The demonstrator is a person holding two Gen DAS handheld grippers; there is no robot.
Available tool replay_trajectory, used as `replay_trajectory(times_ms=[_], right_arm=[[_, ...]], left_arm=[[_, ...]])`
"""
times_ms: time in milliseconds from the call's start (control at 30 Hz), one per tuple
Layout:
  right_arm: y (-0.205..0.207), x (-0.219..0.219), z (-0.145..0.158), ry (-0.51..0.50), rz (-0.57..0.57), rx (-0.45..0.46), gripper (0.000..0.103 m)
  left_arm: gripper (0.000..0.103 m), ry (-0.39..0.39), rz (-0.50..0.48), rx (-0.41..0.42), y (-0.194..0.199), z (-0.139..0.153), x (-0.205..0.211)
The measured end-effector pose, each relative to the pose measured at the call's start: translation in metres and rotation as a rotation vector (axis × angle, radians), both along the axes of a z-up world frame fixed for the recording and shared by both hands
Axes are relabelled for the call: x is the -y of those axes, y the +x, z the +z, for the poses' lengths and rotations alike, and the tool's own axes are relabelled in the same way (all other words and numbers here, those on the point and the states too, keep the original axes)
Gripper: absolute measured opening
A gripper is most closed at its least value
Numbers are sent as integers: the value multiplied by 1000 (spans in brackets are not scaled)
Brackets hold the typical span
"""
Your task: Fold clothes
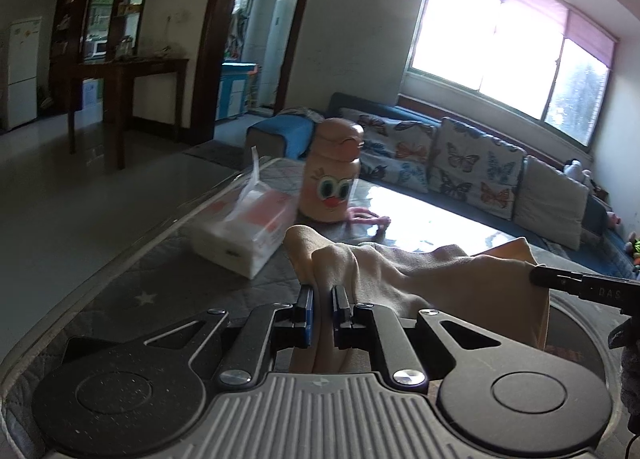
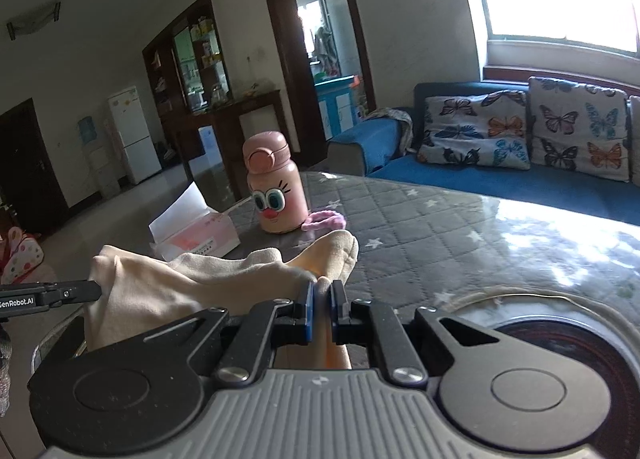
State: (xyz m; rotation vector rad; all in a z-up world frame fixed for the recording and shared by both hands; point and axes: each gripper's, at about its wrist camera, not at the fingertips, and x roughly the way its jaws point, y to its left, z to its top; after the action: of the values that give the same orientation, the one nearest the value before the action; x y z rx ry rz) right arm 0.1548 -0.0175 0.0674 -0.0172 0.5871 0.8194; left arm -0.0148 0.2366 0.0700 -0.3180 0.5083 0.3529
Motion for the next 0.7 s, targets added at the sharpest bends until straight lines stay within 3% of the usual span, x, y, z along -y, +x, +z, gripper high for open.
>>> replay_trajectory(times_ms=[467, 700], right_arm=[[41, -34, -44, -110, -23, -50, 10], [47, -44, -44, -100, 33, -50, 11]], left_arm=[[13, 7, 61, -104, 22, -25, -20], [13, 8, -21, -113, 53, -29, -9]])
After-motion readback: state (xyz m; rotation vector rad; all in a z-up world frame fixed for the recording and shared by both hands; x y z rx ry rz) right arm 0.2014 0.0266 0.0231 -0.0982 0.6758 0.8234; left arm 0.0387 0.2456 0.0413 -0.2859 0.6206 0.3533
